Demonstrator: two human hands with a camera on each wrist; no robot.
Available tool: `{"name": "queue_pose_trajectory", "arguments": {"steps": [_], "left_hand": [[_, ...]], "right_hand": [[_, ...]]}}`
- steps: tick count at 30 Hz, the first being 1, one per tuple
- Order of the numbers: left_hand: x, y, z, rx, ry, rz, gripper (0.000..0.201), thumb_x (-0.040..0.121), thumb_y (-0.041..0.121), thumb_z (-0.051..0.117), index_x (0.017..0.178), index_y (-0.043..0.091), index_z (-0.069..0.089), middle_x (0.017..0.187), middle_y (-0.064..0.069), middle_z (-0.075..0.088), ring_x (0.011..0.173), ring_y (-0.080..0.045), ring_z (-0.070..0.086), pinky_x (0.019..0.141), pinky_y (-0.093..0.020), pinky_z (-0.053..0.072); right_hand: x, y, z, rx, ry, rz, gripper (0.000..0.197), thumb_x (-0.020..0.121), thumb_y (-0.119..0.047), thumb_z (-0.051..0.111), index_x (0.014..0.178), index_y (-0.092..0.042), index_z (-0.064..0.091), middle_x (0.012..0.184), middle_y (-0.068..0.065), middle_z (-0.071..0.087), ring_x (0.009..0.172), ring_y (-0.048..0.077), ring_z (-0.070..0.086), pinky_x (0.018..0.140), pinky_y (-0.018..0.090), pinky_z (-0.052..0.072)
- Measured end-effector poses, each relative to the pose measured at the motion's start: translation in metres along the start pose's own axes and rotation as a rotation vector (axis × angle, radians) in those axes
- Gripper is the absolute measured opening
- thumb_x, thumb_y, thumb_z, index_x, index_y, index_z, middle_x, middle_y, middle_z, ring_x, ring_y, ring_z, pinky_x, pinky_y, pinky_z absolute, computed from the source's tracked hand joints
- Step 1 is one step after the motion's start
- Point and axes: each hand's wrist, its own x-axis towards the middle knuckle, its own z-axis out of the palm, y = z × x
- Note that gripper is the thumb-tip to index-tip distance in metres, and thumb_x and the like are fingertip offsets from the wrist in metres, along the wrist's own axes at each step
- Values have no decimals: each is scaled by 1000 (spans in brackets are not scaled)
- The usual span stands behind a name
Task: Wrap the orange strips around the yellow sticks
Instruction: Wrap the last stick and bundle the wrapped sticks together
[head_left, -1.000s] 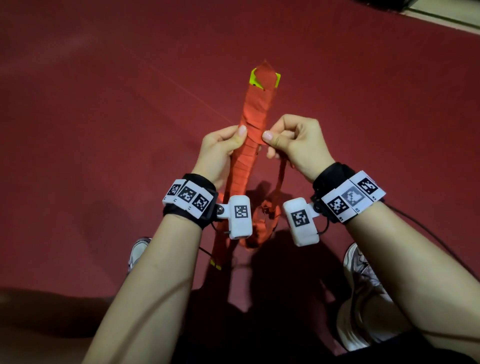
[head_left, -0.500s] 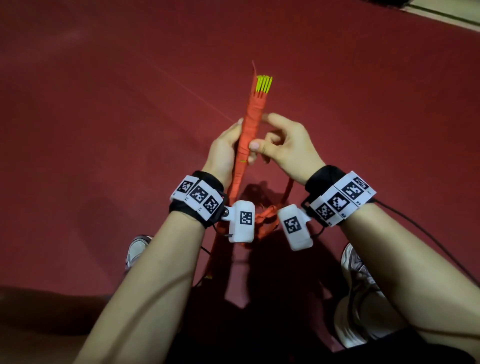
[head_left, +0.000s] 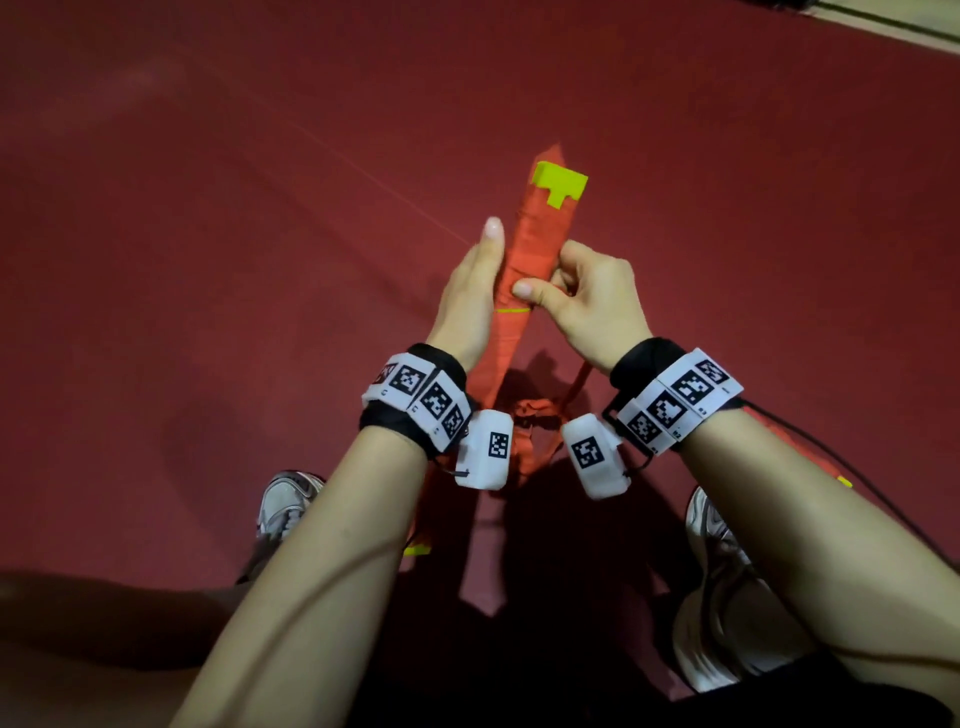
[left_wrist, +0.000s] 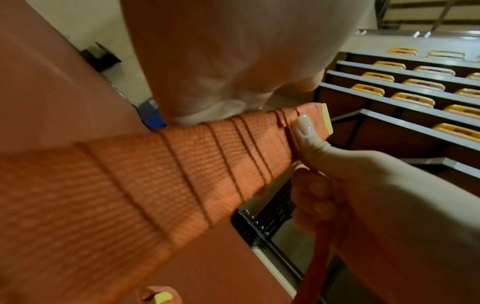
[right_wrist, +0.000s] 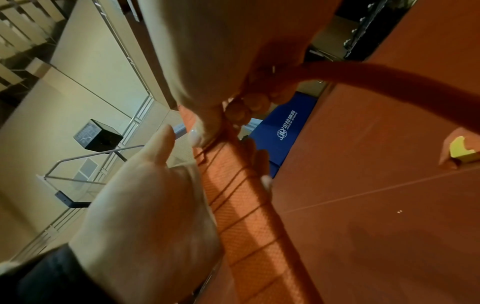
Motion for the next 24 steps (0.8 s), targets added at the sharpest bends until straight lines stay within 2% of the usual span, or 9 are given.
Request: {"name": "queue_pose_trajectory", "arguments": {"steps": [2,5,7,9,13,16,19,21,24], "left_hand": [[-3,-8,0,45,31,29,84,85,82,47,113,6,69,103,-17,75,90,-39,72,88,-57,56],[-8,-13,4,104,94,80,53,92,62,49,99,9,58,77,-5,71,60,-25,65,62,-40,55],[-9,-13,4,70,133,98,43,95,53,48,95,11,58,68,0,68,56,-21,62,60,-37,53],[-8,-14,0,32,172,96,45,97,50,48,97,7,58,65,-1,67,52,-21,61,58,-36,53],[-8,-2,-4,-52,205,97,47,106,45,43,97,2,61,67,-10,69,50,-22,61,52,-31,54],[-8,10,-3,-116,182,62,49,108,43,37,91,7,66,69,-7,70,56,-18,65,53,-32,57],[-8,14,-4,-111,132,36,52,109,44,36,91,8,69,75,-7,70,67,-19,67,66,-37,61],[-6,14,-6,-119,77,9,54,108,46,35,92,10,72,79,-4,73,74,-17,69,75,-37,59],[-5,18,-4,-150,77,-26,55,109,45,33,86,14,72,72,0,73,65,-11,68,71,-31,53]], "right_hand": [[-1,1,2,-34,39,17,41,84,-37,77,72,-5,53,54,-4,49,49,8,42,57,28,36],[1,-4,-3,-42,-16,27,31,86,-28,77,72,-13,54,53,-9,49,48,4,43,55,17,32],[4,-10,-9,-47,-95,29,24,87,-27,77,79,-9,62,56,-9,54,50,3,45,58,20,35],[7,-15,-15,-63,-150,41,22,86,-29,78,84,-9,68,57,-6,58,51,4,46,59,24,39],[12,-21,-24,-33,-146,58,27,87,-34,78,70,-14,71,48,-8,51,45,6,42,50,22,35],[14,-25,-28,-15,-131,13,31,89,-33,75,68,-13,65,52,0,55,47,7,42,51,25,34],[15,-27,-30,-26,-133,-40,29,90,-36,72,67,-20,61,60,13,58,53,8,42,56,30,36],[14,-25,-30,-9,-124,-48,27,89,-38,71,70,-21,61,58,7,58,52,8,45,55,30,38],[10,-26,-27,3,-103,-72,27,88,-40,70,75,-18,62,56,-3,55,49,9,45,54,31,39]]}}
